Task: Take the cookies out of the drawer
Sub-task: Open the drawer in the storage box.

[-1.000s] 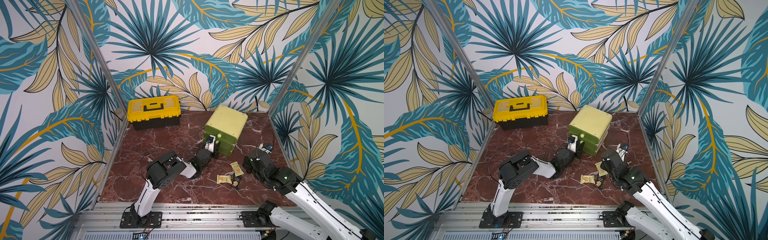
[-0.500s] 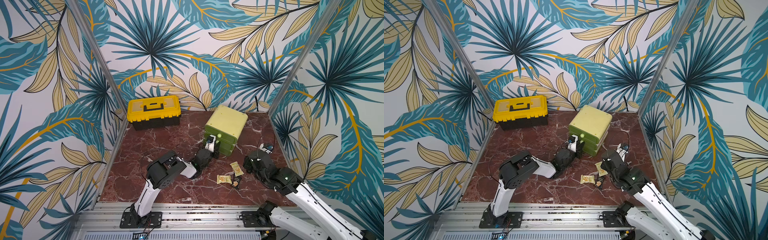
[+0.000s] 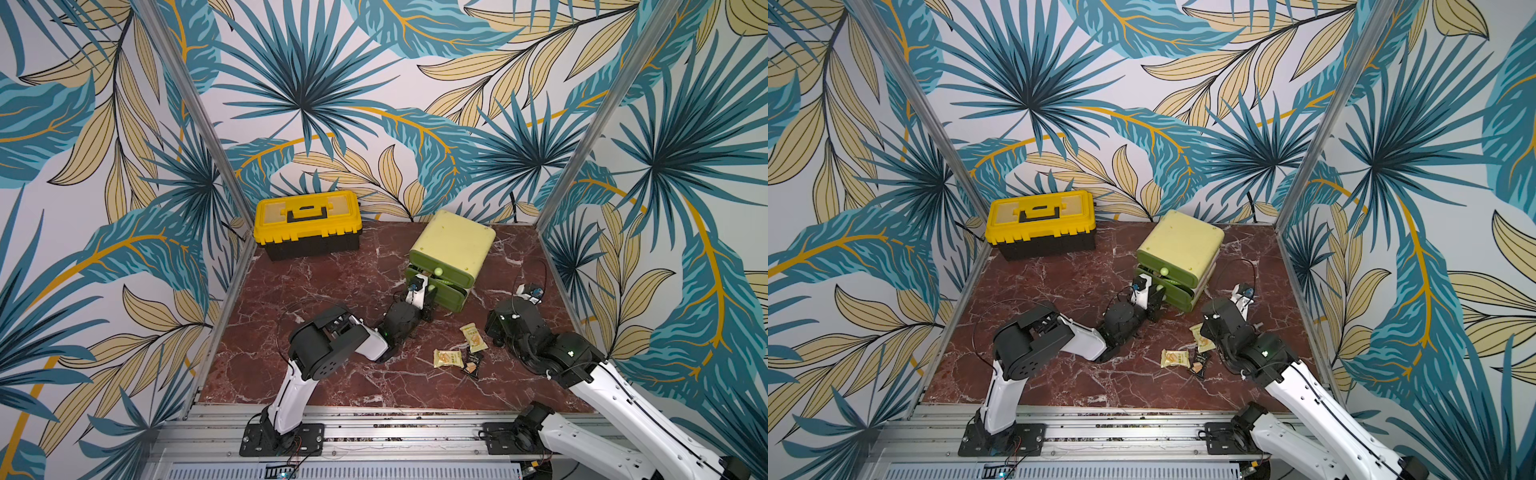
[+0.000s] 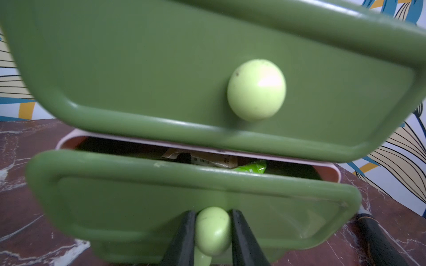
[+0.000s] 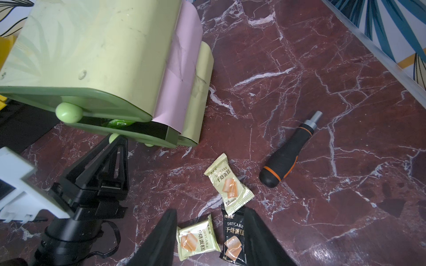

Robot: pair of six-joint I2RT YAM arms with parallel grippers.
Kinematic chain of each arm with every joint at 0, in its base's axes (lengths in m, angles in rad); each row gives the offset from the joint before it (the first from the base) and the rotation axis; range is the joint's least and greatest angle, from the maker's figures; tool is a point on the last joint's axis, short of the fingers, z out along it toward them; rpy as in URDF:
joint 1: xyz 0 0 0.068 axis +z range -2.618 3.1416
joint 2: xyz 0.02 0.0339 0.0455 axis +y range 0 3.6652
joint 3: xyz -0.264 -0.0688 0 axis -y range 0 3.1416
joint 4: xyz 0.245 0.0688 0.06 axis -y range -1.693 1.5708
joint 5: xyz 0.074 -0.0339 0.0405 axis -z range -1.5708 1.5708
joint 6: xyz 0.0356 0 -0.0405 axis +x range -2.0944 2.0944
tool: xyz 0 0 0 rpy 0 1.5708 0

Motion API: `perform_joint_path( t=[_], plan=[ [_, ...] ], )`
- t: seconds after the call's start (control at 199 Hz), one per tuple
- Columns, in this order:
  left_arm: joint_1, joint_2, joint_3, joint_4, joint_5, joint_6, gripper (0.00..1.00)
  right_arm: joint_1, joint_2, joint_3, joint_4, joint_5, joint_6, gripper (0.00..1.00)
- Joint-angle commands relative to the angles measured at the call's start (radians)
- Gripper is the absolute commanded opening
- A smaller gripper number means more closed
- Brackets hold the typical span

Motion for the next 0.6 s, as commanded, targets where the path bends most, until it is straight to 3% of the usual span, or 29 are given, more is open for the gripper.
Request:
perform_joint_path(
  t=[0.0,0.597],
  plan=[
    [-0.003,-0.047,-0.055,0.043,0.000,0.026,0.18,0.003,0.002,0.019,0.000,0.009,-0.031,0.51],
    [-0.006,-0.104,-0.153,0.116,0.004,0.052,0.18,0.002,0.030,0.052,0.002,-0.007,-0.073,0.51]
  ],
)
